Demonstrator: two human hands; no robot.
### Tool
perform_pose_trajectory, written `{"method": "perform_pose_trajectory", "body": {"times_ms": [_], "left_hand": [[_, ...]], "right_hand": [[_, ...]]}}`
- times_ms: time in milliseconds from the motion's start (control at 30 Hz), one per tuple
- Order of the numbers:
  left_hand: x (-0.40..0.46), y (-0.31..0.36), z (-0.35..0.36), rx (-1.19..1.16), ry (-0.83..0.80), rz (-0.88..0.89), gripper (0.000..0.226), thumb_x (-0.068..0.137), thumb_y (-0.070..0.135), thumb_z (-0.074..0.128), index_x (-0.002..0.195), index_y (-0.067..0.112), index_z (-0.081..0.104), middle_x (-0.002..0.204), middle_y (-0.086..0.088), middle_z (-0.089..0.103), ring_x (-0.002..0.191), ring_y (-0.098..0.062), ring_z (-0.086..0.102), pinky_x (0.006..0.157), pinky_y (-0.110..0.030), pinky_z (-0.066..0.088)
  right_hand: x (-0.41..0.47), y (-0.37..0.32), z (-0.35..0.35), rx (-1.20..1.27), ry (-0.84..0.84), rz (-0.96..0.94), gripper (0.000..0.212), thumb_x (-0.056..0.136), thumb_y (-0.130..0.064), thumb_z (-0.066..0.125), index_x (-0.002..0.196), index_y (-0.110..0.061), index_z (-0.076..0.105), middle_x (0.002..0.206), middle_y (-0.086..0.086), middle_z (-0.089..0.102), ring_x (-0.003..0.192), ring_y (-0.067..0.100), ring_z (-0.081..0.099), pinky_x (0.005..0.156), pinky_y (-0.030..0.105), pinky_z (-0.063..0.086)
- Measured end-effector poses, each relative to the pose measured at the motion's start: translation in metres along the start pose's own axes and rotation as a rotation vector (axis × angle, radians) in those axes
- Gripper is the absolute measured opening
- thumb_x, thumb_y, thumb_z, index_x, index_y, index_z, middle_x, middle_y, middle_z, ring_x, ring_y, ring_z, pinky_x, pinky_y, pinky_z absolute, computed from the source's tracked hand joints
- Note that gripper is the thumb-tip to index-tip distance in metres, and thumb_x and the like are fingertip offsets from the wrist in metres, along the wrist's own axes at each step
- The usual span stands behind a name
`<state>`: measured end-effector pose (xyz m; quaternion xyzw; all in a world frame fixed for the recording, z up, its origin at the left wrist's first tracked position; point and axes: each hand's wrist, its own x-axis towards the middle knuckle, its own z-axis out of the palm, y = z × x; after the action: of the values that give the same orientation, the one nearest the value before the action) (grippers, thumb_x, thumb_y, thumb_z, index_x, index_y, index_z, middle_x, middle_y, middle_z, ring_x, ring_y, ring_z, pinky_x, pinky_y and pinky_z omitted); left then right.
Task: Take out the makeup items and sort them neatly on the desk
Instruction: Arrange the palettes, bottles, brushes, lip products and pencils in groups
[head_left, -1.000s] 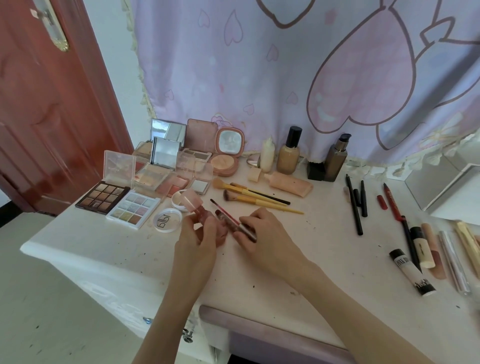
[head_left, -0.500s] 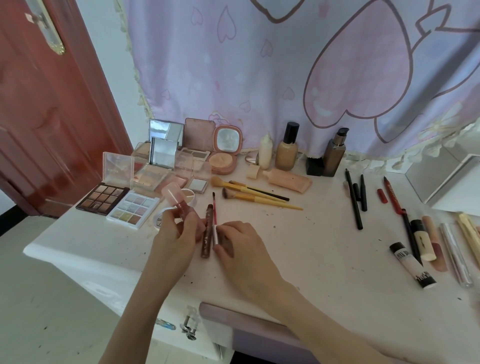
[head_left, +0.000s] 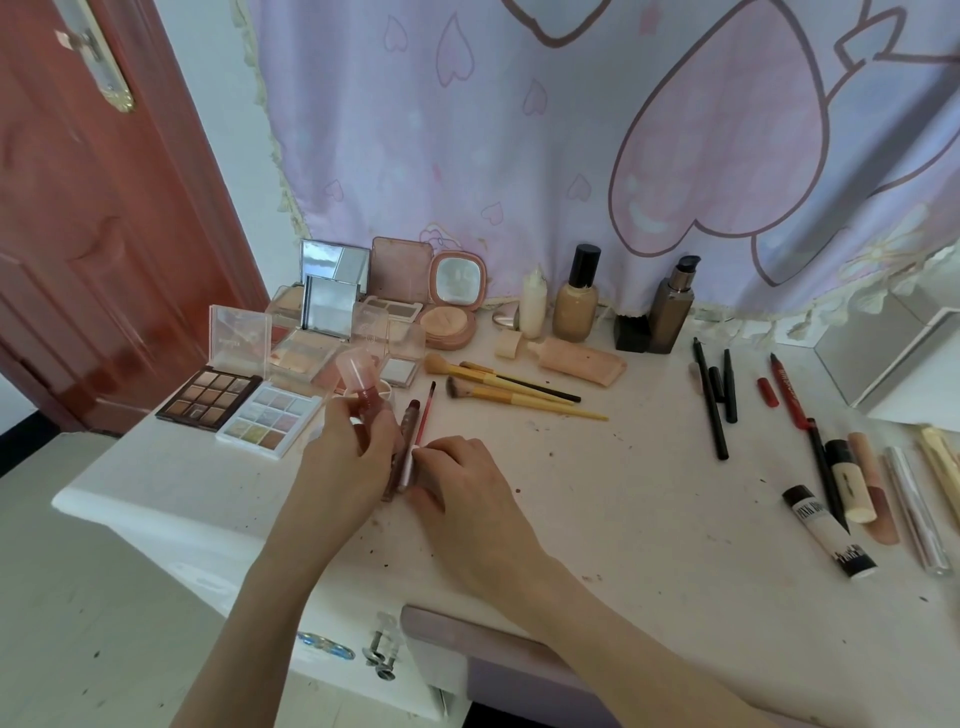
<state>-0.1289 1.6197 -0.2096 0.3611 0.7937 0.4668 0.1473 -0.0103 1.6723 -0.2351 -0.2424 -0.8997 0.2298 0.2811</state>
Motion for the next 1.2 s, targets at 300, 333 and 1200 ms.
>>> {"method": "perform_pose_trajectory", "body": {"times_ms": [300, 333, 1200], "left_hand": [[-0.006, 0.011, -0.004, 0.001, 0.030, 0.057, 0.016, 0.094, 0.033, 0.045, 0.102, 0.019, 0.046, 0.083, 0.004, 0.065, 0.080, -0.006, 0.059, 0.058, -0.015, 0.034], [-0.008, 0.014, -0.004, -0.005, 0.045, 0.083, 0.016, 0.093, 0.033, 0.047, 0.102, 0.020, 0.047, 0.085, 0.007, 0.064, 0.082, -0.004, 0.059, 0.059, -0.012, 0.034], [-0.032, 0.040, 0.027, 0.121, -0.149, 0.409, 0.017, 0.082, 0.030, 0.066, 0.071, 0.037, 0.055, 0.067, 0.014, 0.052, 0.072, 0.007, 0.047, 0.062, -0.006, 0.035]], "right_hand": [[-0.001, 0.006, -0.007, 0.106, -0.011, 0.057, 0.028, 0.093, -0.017, 0.050, 0.120, -0.011, 0.059, 0.117, 0.004, 0.055, 0.107, 0.015, 0.046, 0.089, 0.014, 0.030], [0.000, 0.008, -0.012, 0.135, -0.010, 0.085, 0.028, 0.094, -0.017, 0.050, 0.120, -0.012, 0.059, 0.117, 0.002, 0.055, 0.103, 0.012, 0.049, 0.088, 0.012, 0.033], [0.027, 0.039, -0.110, 0.787, 0.311, 0.410, 0.032, 0.093, -0.032, 0.052, 0.079, -0.006, 0.064, 0.045, -0.014, 0.050, 0.044, 0.002, 0.032, 0.050, 0.020, 0.029]]}}
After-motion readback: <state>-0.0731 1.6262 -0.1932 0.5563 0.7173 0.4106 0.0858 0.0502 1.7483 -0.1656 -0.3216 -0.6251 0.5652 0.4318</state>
